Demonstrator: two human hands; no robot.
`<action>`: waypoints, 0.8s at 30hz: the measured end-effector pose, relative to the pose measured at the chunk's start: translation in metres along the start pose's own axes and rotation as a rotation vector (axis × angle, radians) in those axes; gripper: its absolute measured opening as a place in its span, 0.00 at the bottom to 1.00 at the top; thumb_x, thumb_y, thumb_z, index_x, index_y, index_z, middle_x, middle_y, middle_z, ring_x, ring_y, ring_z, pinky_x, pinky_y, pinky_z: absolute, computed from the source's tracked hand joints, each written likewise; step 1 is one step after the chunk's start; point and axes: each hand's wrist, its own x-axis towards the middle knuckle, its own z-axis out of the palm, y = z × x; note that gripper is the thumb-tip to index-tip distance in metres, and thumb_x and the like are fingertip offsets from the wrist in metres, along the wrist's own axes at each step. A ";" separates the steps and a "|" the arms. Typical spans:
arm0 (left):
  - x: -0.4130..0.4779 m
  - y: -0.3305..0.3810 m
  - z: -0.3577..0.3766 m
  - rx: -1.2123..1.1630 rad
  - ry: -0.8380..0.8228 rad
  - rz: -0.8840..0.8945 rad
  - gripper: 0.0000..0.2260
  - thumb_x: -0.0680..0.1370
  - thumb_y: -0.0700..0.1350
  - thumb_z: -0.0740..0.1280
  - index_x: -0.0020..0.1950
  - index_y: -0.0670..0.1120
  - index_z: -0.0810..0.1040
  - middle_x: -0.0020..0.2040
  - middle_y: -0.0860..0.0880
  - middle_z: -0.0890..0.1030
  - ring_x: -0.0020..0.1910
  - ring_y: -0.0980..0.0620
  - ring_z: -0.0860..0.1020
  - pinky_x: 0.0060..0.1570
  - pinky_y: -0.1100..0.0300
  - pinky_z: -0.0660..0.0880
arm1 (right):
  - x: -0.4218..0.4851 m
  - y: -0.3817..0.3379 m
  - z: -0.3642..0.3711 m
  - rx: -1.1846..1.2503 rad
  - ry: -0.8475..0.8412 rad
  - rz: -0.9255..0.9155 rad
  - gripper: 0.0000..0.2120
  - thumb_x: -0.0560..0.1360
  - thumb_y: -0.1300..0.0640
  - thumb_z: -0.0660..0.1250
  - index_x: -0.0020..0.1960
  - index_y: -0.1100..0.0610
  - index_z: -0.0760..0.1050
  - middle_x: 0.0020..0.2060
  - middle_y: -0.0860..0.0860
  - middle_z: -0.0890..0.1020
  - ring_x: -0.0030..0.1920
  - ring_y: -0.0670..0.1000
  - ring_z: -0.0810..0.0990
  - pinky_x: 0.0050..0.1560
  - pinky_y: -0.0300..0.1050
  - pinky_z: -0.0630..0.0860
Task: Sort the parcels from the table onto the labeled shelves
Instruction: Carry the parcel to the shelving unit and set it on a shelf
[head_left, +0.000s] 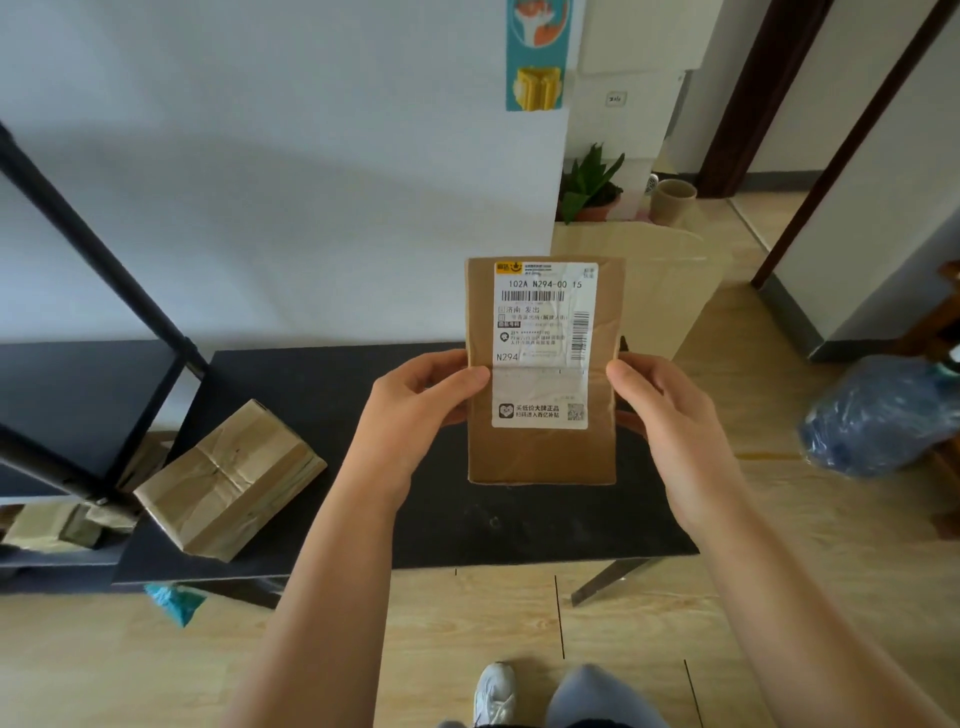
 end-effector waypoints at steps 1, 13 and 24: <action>-0.006 -0.001 -0.001 0.008 0.011 -0.006 0.16 0.76 0.50 0.71 0.63 0.50 0.79 0.52 0.53 0.86 0.51 0.55 0.84 0.57 0.53 0.80 | -0.002 0.000 0.001 -0.010 -0.019 0.008 0.13 0.77 0.45 0.65 0.58 0.48 0.78 0.50 0.43 0.86 0.54 0.42 0.82 0.58 0.45 0.76; -0.120 -0.058 -0.019 -0.128 0.349 -0.190 0.11 0.77 0.51 0.70 0.57 0.50 0.83 0.44 0.55 0.88 0.45 0.56 0.85 0.47 0.62 0.80 | -0.054 0.017 0.037 -0.131 -0.335 0.090 0.16 0.78 0.43 0.63 0.61 0.51 0.77 0.50 0.46 0.84 0.50 0.43 0.82 0.42 0.34 0.73; -0.238 -0.122 -0.099 -0.244 0.660 -0.277 0.10 0.77 0.51 0.70 0.54 0.49 0.84 0.47 0.49 0.87 0.52 0.47 0.84 0.58 0.45 0.79 | -0.144 0.013 0.135 -0.252 -0.680 0.094 0.16 0.78 0.41 0.63 0.57 0.50 0.78 0.47 0.46 0.85 0.47 0.43 0.83 0.38 0.34 0.72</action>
